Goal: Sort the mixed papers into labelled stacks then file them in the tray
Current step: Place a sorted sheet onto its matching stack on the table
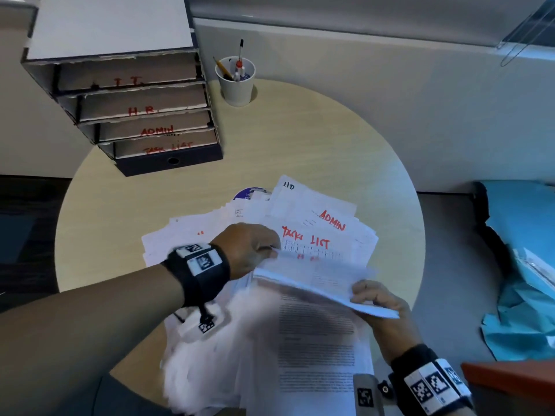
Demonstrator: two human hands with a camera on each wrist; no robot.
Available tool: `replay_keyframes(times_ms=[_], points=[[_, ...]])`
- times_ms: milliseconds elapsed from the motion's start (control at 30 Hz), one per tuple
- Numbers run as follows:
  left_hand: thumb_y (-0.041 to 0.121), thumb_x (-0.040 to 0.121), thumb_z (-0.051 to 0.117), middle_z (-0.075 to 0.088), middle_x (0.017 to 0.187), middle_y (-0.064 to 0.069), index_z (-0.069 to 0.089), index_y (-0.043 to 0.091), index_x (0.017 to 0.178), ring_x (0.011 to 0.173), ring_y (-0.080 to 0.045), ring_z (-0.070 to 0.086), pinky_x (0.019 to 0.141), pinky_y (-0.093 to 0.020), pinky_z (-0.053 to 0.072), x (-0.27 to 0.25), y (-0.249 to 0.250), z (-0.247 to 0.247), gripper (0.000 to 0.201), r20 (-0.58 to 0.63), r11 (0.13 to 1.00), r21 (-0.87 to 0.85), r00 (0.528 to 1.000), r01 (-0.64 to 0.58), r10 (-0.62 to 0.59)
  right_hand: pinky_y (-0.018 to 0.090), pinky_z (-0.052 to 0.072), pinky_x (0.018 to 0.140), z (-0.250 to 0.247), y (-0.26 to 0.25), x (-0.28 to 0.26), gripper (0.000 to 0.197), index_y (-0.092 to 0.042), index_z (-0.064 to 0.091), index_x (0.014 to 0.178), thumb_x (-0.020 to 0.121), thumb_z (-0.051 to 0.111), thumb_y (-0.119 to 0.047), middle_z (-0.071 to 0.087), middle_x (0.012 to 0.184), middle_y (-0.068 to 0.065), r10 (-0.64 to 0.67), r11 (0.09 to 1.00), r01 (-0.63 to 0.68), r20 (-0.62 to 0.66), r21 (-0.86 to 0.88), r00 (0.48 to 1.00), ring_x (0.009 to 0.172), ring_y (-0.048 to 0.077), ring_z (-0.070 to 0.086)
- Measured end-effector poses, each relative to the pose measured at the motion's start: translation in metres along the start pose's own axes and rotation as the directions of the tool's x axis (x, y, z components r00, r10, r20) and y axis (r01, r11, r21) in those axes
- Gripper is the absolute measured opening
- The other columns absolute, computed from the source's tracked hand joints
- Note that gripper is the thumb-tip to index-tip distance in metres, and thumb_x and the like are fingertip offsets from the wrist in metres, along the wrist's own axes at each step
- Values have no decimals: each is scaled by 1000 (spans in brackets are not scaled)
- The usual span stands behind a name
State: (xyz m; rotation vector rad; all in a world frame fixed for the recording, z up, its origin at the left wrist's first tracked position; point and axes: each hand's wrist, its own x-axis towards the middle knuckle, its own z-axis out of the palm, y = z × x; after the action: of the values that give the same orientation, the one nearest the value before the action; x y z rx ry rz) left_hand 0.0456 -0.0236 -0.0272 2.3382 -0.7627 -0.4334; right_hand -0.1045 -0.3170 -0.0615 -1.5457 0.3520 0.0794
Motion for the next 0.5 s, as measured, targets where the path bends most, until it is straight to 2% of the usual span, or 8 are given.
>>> replay_keyframes(times_ms=[67, 100, 167, 200, 300, 367, 433, 500], points=[[23, 89, 65, 67, 84, 10, 70, 23, 88, 76, -10, 58, 70, -22, 44, -20, -3, 2, 5, -75, 979, 55, 977, -197, 201, 25, 54, 87, 0, 1, -1, 16, -9, 73, 66, 69, 85, -18, 63, 127, 5, -22, 1000, 22, 8, 6, 1000, 124, 27, 56], [26, 89, 64, 68, 82, 10, 71, 23, 87, 73, -11, 60, 68, -23, 46, -27, -5, 4, 8, -78, 962, 84, 960, -261, 267, 24, 54, 88, 0, 0, -1, 29, -8, 72, 69, 66, 88, -33, 56, 136, 7, -31, 1000, 31, 12, 2, 999, 126, 26, 54], [32, 93, 57, 69, 81, 9, 72, 24, 87, 71, -13, 62, 64, -26, 50, -34, -6, 6, 18, -74, 941, 117, 943, -316, 326, 20, 51, 90, 1, -6, -2, 58, -2, 71, 73, 51, 87, -53, 51, 142, 2, -6, 1000, 6, -8, -31, 1000, 126, 13, 53], [35, 93, 53, 69, 81, 9, 72, 24, 87, 70, -13, 61, 64, -26, 50, -35, -4, 5, 23, -76, 940, 120, 941, -320, 330, 22, 49, 95, 1, -6, -2, 54, -3, 73, 70, 50, 86, -51, 52, 141, -1, 1, 999, 0, 8, -41, 1000, 127, 7, 52], [44, 93, 48, 68, 83, 10, 70, 24, 88, 74, -8, 59, 67, -25, 49, -32, 0, 3, 30, -94, 966, 64, 962, -249, 255, 31, 52, 89, 4, -5, -2, 10, -14, 77, 66, 70, 83, -21, 71, 117, -6, 65, 996, -64, 11, -62, 998, 110, 9, 64], [47, 90, 50, 68, 81, 11, 68, 22, 88, 74, -7, 60, 69, -25, 49, -28, 7, 0, 31, -86, 980, -187, 995, -60, 44, 28, 55, 73, 7, -9, 1, 17, -10, 78, 76, 79, 73, 6, 77, 88, -1, 83, 989, -92, -85, -118, 993, 89, 23, 71], [40, 93, 55, 62, 70, 8, 65, 16, 88, 64, -12, 55, 62, -24, 48, -19, 17, -2, 26, -108, 779, -604, 952, 167, -288, 27, 58, 70, 14, -19, 6, 15, -8, 75, 91, 83, 71, 4, 78, 86, 1, 144, 978, -171, -207, -117, 968, 89, 29, 73], [41, 97, 50, 56, 64, 1, 59, 14, 85, 54, -16, 50, 54, -25, 44, -13, 24, -1, 30, 148, 270, -891, 797, 364, -586, 41, 61, 81, 20, -25, 12, 19, -12, 72, 101, 86, 70, 0, 78, 96, 3, 160, 980, -187, -275, -71, 948, 94, 27, 73]])
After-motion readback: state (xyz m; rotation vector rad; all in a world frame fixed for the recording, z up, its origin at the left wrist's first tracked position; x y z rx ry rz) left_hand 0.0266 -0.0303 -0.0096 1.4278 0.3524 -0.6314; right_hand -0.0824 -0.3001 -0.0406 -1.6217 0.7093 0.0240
